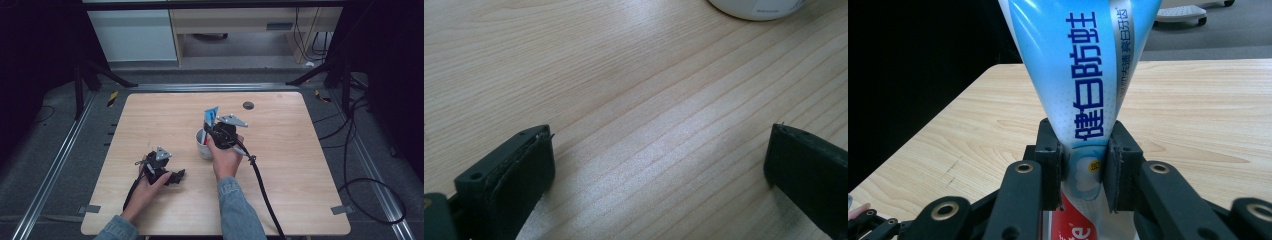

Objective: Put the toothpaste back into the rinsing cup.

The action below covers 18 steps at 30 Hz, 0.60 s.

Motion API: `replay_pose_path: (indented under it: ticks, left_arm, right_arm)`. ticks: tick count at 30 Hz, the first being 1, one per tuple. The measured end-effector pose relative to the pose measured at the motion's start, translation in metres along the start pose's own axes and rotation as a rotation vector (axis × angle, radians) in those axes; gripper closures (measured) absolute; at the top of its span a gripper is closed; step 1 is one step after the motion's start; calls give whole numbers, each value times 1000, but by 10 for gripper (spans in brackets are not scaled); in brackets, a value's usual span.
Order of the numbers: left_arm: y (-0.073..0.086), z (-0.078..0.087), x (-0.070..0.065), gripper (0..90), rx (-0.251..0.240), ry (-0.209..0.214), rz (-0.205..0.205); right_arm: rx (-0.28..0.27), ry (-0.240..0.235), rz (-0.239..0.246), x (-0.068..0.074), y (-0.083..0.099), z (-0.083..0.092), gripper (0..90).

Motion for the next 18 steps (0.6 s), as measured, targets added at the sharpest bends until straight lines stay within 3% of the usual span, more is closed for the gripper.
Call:
replay_pose_path:
  ticks: [11, 18]
  left_arm:
    - [0, 0, 0, 0, 0, 0, 0]
    - [0, 0, 0, 0, 0, 1, 0]
  right_arm:
    - [6, 0, -60, -10, 2, 0, 711]
    - [12, 5, -41, -11, 3, 1, 699]
Point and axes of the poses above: each handheld gripper's, and its own axes: z roughly backward along the jaws, y roughly out of its underside, x roughly to its left, the point moved 10 cm from there along -z, roughly forward along the jaws, and after that the axes turned 11 degrees about z, right-handed, at the moved point
